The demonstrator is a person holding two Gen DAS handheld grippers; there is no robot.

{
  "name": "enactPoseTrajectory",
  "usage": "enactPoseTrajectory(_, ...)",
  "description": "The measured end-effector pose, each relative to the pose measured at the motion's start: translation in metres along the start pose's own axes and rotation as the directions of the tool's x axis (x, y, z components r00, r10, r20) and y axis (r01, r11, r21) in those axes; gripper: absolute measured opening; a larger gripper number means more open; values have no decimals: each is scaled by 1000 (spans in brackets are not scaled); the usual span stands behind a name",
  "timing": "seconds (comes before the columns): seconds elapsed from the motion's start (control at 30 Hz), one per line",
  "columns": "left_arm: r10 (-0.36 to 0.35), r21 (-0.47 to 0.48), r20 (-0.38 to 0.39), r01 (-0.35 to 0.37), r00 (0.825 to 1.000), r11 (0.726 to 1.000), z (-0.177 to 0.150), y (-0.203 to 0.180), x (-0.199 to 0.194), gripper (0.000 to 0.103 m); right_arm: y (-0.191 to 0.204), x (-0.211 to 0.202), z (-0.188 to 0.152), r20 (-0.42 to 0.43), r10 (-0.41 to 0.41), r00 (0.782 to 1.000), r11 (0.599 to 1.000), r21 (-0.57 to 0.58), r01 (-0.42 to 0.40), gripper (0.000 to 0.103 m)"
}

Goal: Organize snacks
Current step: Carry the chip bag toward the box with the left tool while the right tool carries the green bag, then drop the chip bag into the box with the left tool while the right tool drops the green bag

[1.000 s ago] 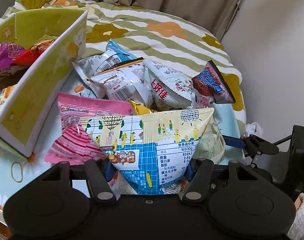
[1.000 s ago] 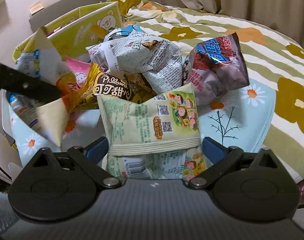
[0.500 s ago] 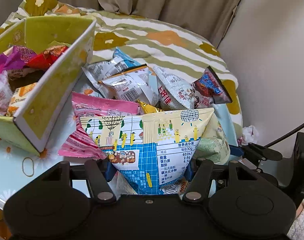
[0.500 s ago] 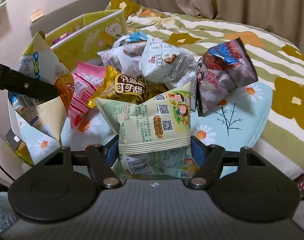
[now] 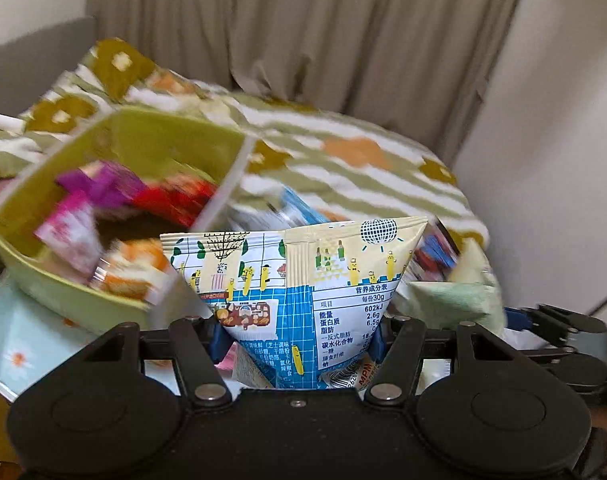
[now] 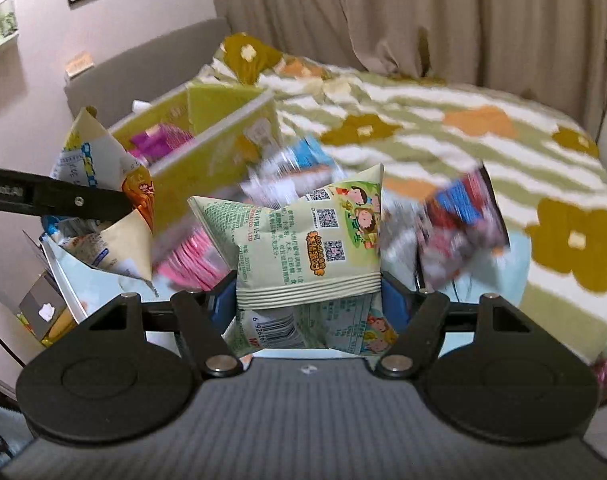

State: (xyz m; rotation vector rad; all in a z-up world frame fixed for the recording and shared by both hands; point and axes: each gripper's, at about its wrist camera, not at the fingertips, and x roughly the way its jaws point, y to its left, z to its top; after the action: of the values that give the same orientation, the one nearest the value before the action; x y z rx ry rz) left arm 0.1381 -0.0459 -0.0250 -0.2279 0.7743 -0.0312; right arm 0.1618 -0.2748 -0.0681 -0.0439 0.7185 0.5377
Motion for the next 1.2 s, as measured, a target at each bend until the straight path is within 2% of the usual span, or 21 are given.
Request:
enactPoseTrajectory(0.27,77,10,93,-79,993,997,51,67,-21,66,49,4,72,69,8,998,1000,8,-8,86)
enactPoseTrajectory(0.47,99,44,111,-105,989,994,108,124,-8,66,93,38,128,83,-10,996,999,48,6,86)
enactPoseTrajectory(0.67,73,105,41,-77,996,991,156,172,31,66,127,97,176,62,-23,998,992,122,15,87)
enactPoseTrajectory(0.8,42,138,-22,-39,999,990,174,197,65,66,144,131,200,52,-55,997,982,182,45,87)
enactPoseTrajectory(1.07,-27,185,-160,56,987,981,202,226,141,67,167,180,223,22,-152,988,954,266,141,87)
enactPoseTrajectory(1.1,-30,188,-181,65,983,980,204,226,149,73,168,185,223,14,-168,986,948,277,158,87)
enactPoseTrajectory(1.13,-34,197,-207,75,978,977,205,226,157,89,170,191,222,3,-183,983,942,288,174,87)
enactPoseTrajectory(1.2,-38,214,-216,86,976,973,202,227,162,99,171,198,221,-15,-197,980,931,311,192,87)
